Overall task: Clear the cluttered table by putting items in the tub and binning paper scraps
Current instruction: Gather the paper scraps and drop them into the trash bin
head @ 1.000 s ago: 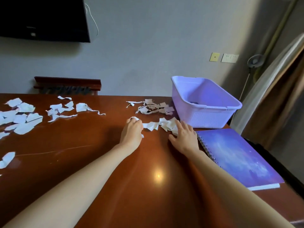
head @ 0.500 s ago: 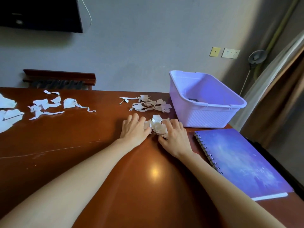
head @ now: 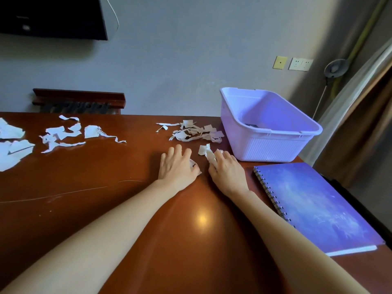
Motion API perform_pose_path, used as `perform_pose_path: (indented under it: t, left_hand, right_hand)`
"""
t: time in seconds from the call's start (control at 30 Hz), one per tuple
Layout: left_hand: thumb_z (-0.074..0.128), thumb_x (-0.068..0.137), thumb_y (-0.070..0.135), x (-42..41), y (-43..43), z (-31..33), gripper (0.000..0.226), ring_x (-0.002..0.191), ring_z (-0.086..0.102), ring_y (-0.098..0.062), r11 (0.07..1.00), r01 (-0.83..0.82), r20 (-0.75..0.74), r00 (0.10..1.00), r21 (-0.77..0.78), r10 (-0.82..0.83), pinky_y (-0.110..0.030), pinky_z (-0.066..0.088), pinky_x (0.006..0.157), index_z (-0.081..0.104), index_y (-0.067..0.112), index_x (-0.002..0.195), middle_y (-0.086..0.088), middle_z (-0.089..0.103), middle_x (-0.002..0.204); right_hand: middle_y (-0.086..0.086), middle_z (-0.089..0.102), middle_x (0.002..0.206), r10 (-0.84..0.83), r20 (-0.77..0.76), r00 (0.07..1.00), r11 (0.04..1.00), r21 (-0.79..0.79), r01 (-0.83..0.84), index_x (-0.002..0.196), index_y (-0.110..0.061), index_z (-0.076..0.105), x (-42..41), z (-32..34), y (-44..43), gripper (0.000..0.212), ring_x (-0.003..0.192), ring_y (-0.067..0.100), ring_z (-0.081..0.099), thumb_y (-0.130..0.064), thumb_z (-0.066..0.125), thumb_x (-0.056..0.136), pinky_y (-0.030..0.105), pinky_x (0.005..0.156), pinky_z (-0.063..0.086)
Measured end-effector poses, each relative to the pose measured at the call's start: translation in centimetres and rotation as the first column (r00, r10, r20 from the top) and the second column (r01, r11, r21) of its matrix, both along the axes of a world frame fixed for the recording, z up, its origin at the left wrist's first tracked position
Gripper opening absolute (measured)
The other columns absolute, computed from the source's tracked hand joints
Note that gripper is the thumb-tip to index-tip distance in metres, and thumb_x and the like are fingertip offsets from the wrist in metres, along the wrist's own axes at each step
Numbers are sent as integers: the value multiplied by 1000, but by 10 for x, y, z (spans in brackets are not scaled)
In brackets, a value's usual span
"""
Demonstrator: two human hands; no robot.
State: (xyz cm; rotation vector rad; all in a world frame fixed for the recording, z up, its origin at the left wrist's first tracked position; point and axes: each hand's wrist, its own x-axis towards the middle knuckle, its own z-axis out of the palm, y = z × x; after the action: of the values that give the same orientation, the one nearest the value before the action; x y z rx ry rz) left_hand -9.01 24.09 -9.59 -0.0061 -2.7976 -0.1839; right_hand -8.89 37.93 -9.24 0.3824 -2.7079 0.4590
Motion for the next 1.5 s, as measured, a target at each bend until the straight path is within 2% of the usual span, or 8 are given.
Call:
perform_pose_path:
  t: [0.2,0.4,0.5,0.7,0.93,1.17,1.3,1.5]
  left_hand:
    - [36,98,27,3,7,5,31,91,61,-23,999,-29,-7,1000,32,30,-31,45,70,60,8,100,-9,64,98]
    - [40,98,24,8,0,20,35,71,62,-24,937,-113,-96,984,331,152,-30,51,62,62,4,80,-11,58,73]
    - [43,97,23,13,1,34,33,64,52,-18,884,-107,-141,972,455,190,-21,40,54,55,6,71,-6,50,66]
    - [48,92,20,41,9,50,36,53,45,-16,669,-115,-74,966,734,248,-19,34,50,47,5,59,-2,41,51]
    - [50,90,21,122,49,67,38,46,39,-12,440,-84,10,986,894,168,-18,33,42,44,9,55,-4,43,52]
    - [50,83,16,218,130,57,41,35,31,-10,122,-20,34,993,992,-110,-16,19,37,34,15,45,5,70,56]
    - [50,82,16,262,181,25,51,56,37,-20,110,-19,46,967,994,-251,-20,18,38,41,13,32,-14,60,66]
    - [48,84,11,313,241,-31,36,30,28,-6,238,-175,255,895,955,-366,-18,18,37,31,9,52,9,29,26]
  right_hand:
    - [22,60,88,-93,135,987,933,-335,134,89,-6,47,11,16,8,15,85,39,54,-21,49,88,33,64,30]
    - [11,66,90,-44,384,922,596,-731,333,88,-8,59,19,18,14,28,89,31,63,-29,53,70,39,72,51]
    - [18,70,97,129,450,884,339,-858,387,90,-17,56,23,24,15,22,83,28,69,-26,56,70,22,49,47]
    - [26,60,120,348,494,797,67,-861,504,125,2,53,45,29,23,57,86,26,63,-14,59,70,18,47,48]
    - [1,57,57,448,317,836,-326,-813,483,77,-9,59,127,46,60,16,40,5,54,-5,48,87,12,39,41]
    - [-2,53,56,352,317,881,-418,-789,451,70,-11,57,253,44,116,23,47,6,48,-7,47,90,17,54,36]
    - [0,60,47,239,411,880,-348,-810,473,76,-10,55,315,21,152,17,51,9,46,-11,46,90,19,56,35]
    - [6,64,53,170,478,862,-477,-725,496,72,-5,54,375,-25,198,26,39,9,58,-6,39,93,16,39,45]
